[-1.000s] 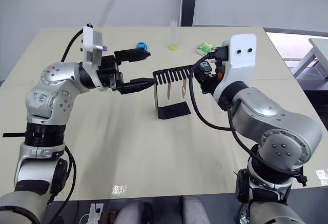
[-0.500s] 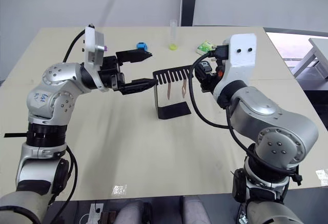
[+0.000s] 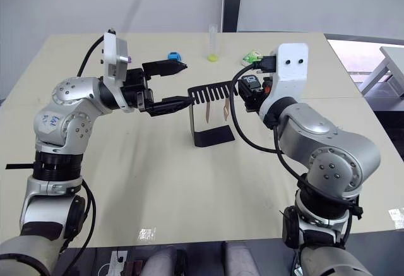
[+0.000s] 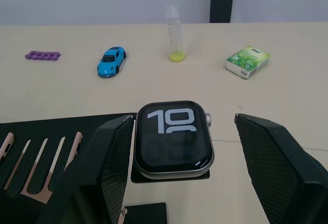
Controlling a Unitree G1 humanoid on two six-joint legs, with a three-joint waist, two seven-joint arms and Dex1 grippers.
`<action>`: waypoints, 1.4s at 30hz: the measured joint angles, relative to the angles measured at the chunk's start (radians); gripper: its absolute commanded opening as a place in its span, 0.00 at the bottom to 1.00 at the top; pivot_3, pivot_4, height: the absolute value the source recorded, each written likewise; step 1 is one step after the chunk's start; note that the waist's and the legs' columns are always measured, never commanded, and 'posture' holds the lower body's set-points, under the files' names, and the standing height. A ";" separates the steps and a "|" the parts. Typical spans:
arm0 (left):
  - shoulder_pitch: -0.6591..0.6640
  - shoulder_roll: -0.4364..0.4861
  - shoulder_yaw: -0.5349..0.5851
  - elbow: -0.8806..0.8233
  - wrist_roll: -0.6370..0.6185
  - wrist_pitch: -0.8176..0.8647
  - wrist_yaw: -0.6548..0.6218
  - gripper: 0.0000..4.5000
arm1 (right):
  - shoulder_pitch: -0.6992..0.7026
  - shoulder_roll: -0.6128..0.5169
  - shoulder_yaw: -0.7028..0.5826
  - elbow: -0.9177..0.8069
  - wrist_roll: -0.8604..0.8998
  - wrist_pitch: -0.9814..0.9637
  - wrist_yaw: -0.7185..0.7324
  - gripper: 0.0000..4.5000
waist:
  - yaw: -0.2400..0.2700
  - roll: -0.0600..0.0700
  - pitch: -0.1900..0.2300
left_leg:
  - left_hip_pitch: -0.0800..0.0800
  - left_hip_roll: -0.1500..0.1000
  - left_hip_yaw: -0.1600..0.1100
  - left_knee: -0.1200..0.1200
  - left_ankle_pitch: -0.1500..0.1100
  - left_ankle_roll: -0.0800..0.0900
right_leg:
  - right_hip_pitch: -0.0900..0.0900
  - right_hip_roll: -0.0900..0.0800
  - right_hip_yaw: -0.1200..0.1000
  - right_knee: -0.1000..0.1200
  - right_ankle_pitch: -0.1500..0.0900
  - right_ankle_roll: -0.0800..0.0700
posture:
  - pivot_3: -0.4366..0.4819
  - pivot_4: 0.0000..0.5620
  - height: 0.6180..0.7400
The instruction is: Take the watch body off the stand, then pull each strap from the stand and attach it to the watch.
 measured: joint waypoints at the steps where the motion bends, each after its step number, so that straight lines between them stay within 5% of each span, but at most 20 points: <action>1: 0.000 0.000 0.000 0.000 0.000 0.000 0.000 1.00 | 0.000 0.004 0.001 0.000 -0.005 0.000 0.005 0.74 | 0.000 0.000 0.000 | 0.000 0.000 0.000 0.000 0.000 0.000 | 0.000 0.000 0.000 0.000 0.000 0.000 | 0.48 0.27 1.00; 14: 0.005 0.001 0.000 -0.012 -0.001 0.010 0.008 1.00 | -0.002 0.013 0.003 0.000 -0.046 0.002 0.041 0.74 | 0.000 0.000 0.000 | 0.000 0.000 0.000 0.000 0.000 0.000 | 0.000 0.000 0.000 0.000 0.000 0.000 | 0.48 0.27 1.00; 18: 0.004 0.001 0.000 -0.012 -0.001 0.014 0.008 1.00 | -0.002 0.018 0.003 -0.001 -0.052 0.003 0.052 0.37 | 0.000 0.000 0.000 | 0.000 0.000 0.000 0.000 0.000 0.000 | 0.000 0.000 0.000 0.000 0.000 0.000 | 0.48 0.27 1.00; 34: 0.002 -0.011 -0.005 -0.012 -0.003 0.015 -0.024 1.00 | -0.084 0.000 -0.093 -0.091 -0.019 0.041 0.120 0.36 | 0.001 0.000 0.000 | 0.000 0.000 0.000 -0.001 0.000 0.000 | 0.000 0.000 0.000 -0.001 0.000 0.000 | 0.48 0.27 1.00; 39: 0.000 -0.017 -0.006 -0.052 -0.048 0.054 -0.048 1.00 | 0.040 -0.203 -0.327 -0.155 0.139 0.105 0.279 0.36 | 0.015 0.000 0.000 | -0.001 -0.001 -0.003 -0.003 -0.001 0.001 | 0.003 -0.001 -0.003 -0.006 0.000 0.000 | 0.48 0.27 1.00; 42: 0.019 0.000 -0.007 -0.099 -0.077 0.076 -0.076 1.00 | 0.276 -0.333 -0.463 -0.197 0.205 0.103 0.402 0.36 | 0.024 0.000 0.000 | 0.000 -0.001 -0.003 -0.009 -0.001 0.001 | 0.004 0.000 -0.003 -0.011 0.000 0.000 | 0.48 0.27 1.00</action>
